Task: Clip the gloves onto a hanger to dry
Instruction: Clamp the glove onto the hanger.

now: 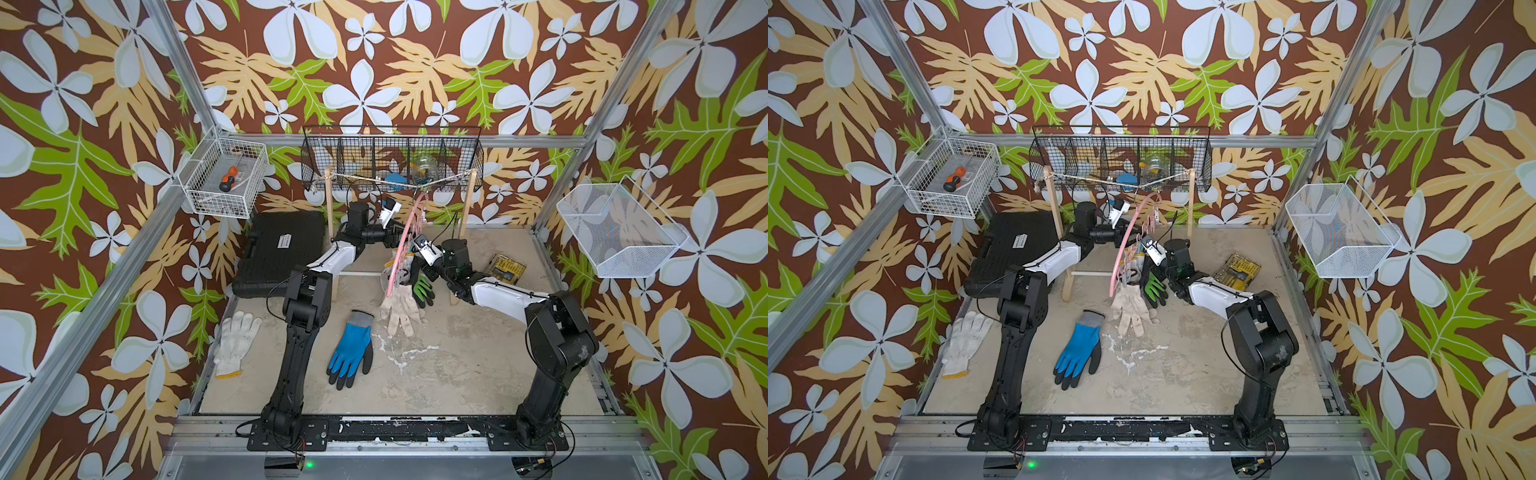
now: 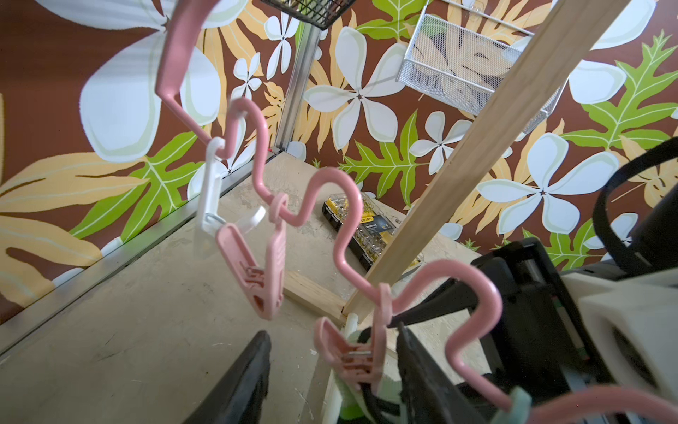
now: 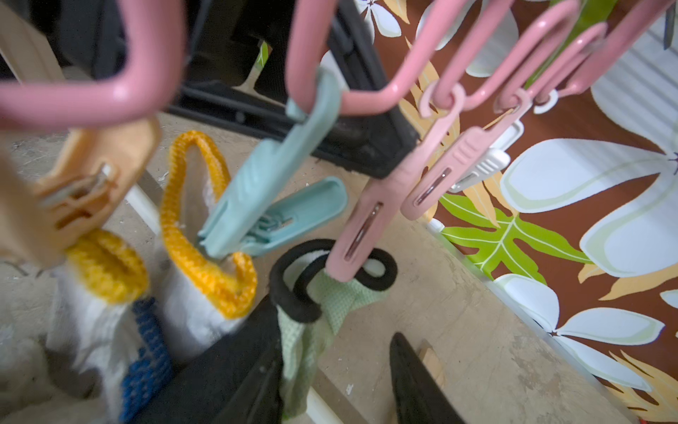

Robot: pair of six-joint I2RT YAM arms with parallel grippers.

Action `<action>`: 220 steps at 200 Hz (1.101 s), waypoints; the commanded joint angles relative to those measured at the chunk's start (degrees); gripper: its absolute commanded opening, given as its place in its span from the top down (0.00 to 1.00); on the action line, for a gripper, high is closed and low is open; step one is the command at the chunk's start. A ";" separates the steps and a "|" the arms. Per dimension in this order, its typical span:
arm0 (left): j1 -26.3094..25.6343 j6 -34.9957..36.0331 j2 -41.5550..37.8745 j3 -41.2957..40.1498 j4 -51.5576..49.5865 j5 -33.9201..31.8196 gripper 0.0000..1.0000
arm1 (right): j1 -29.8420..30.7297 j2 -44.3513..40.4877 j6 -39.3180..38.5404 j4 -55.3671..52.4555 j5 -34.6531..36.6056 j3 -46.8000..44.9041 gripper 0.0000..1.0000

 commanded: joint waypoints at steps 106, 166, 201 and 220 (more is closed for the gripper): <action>0.16 3.87 -3.01 -1.92 -2.77 -1.13 0.40 | -1.36 -5.38 4.55 -2.91 -7.26 -5.76 0.28; 0.28 4.20 -2.92 -1.80 -3.18 -1.02 0.39 | -1.41 -6.88 5.94 -2.88 -7.09 -5.42 0.00; 0.46 4.20 -3.18 -2.15 -3.23 -1.53 0.40 | -1.54 -9.58 10.05 -2.84 -13.50 -6.51 0.00; 0.53 4.26 -3.30 -2.33 -3.23 -1.88 0.39 | -1.70 -10.93 12.61 -2.70 -17.13 -7.52 0.00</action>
